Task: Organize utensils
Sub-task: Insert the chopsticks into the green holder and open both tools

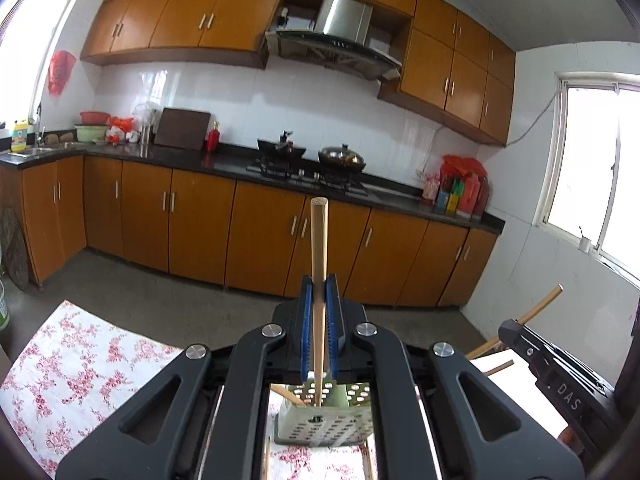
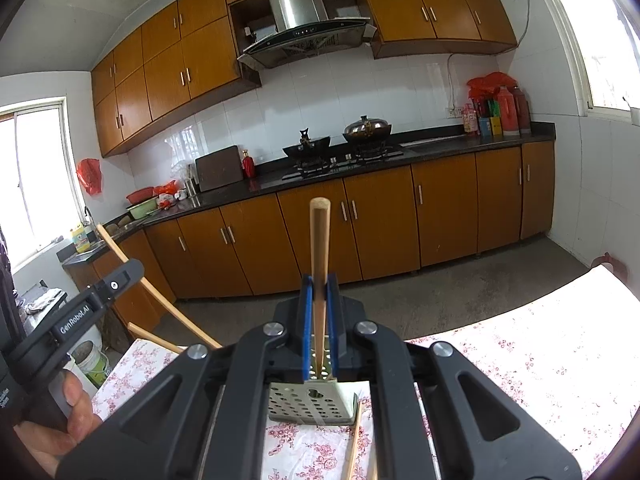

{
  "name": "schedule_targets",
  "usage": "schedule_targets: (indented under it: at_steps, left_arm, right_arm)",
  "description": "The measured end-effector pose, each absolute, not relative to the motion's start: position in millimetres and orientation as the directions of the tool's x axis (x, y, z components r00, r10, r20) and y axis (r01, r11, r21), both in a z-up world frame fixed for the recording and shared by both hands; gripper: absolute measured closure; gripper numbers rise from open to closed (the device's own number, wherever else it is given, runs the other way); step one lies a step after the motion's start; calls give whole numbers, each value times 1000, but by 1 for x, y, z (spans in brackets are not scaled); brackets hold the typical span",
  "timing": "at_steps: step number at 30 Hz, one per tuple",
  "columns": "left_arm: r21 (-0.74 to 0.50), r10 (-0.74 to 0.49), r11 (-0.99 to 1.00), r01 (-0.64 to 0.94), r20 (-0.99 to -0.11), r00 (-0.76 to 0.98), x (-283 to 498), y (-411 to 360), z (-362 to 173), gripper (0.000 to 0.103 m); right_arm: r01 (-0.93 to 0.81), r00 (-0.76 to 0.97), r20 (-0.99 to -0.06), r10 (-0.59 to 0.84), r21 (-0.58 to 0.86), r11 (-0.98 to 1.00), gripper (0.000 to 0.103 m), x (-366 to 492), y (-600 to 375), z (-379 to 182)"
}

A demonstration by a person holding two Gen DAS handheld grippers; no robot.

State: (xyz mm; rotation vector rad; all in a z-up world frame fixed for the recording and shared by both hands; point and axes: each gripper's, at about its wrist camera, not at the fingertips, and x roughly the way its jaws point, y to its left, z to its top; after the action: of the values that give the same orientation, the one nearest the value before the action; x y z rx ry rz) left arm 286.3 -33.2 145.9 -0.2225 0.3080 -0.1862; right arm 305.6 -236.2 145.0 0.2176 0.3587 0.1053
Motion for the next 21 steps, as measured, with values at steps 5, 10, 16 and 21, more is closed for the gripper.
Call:
schedule_targets:
  at_steps: [5,10,16,21]
  left_arm:
    - [-248,-210,959,136,-304,929,286,-30,146,95]
    - [-249,-198,960,126,-291,936,274,-23,153,83]
    - [-248,-182,962,113,-277,944,247,-4,161,79]
    - [-219,-157,972,87,-328,932,223,16,138,79]
  right_arm:
    - [-49,933,-336,132,245,968,90,300,-238,143]
    - [-24,942,-319,103,245,969,88,283,-247,147]
    - [52,941,-338,35,247,968,87,246,-271,136]
    - [120,888,-460,5,242,963,87,231,-291,90]
